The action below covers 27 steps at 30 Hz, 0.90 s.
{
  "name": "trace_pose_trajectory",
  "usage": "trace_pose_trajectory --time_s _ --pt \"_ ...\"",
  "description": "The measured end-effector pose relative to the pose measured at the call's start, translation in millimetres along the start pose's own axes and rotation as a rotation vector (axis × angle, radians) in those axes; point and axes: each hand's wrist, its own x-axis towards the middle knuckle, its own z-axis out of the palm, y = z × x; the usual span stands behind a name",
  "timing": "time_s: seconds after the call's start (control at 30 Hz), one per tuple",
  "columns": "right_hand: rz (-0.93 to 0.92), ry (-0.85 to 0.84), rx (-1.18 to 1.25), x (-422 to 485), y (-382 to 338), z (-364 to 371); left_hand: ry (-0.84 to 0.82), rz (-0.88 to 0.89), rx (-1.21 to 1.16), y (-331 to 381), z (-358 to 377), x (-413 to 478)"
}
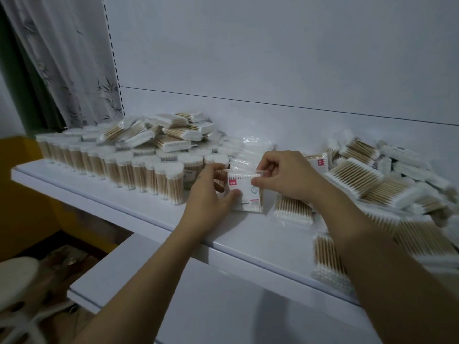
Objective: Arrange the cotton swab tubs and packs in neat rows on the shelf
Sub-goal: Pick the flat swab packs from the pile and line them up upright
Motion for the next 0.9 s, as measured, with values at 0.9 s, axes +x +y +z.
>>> trace_pose_trajectory --time_s 0.9 --pt "-0.004 0.092 -0.086 3 11 -30 -0.688 0.564 0.310 75 58 -67"
